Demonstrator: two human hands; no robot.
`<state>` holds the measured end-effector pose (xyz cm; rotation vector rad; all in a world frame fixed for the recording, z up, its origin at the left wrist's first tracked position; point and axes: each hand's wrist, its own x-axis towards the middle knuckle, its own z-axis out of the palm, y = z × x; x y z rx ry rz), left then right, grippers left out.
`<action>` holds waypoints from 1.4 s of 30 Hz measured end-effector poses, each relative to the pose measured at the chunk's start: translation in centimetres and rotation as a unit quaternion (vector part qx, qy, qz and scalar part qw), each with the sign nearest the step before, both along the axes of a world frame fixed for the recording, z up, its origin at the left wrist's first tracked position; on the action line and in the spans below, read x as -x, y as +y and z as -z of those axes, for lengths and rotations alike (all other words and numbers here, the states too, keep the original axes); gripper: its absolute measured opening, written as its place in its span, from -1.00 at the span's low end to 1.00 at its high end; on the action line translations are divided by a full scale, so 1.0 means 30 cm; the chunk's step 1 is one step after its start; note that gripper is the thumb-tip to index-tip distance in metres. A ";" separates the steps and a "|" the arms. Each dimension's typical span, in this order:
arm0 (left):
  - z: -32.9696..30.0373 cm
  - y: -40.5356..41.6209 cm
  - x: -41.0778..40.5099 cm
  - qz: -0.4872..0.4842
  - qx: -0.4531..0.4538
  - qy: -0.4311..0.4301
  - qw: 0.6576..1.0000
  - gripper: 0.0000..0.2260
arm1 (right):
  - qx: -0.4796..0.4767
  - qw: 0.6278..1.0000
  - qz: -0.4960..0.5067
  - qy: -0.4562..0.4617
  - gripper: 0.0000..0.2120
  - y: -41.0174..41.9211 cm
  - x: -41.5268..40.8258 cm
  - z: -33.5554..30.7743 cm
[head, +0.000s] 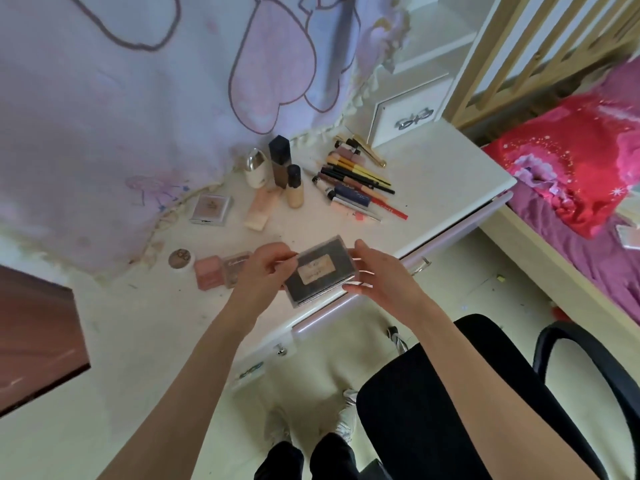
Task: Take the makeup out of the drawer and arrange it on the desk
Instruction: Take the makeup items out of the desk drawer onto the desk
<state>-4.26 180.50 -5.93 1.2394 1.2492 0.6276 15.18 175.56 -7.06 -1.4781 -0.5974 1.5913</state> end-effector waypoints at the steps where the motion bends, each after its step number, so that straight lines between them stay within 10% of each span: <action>1: -0.004 -0.007 0.039 0.003 -0.007 -0.009 1.000 -0.87 | -0.007 0.999 -0.028 -0.024 -0.78 -0.003 0.032 -0.014; 10: 0.083 -0.028 0.357 -0.195 0.013 0.008 0.981 -0.78 | 0.058 0.994 -0.088 -0.017 -0.90 0.065 0.355 -0.003; 15: 0.286 -0.102 0.594 -0.013 -0.044 0.397 0.917 -0.46 | 0.118 0.992 -0.026 -0.037 -0.93 0.122 0.507 0.090; 18: 0.382 -0.153 0.685 0.101 -0.010 0.476 0.873 -0.28 | 0.153 0.986 -0.034 -0.062 -0.93 0.118 0.584 0.164; 29: 0.384 -0.138 0.698 0.116 0.006 0.490 0.864 -0.20 | 0.139 0.971 -0.031 -0.189 -0.86 0.158 0.724 0.245; 42: 0.303 -0.088 0.709 0.172 0.060 0.484 0.856 -0.20 | -0.029 0.830 -0.341 -0.441 -0.57 0.122 0.720 0.173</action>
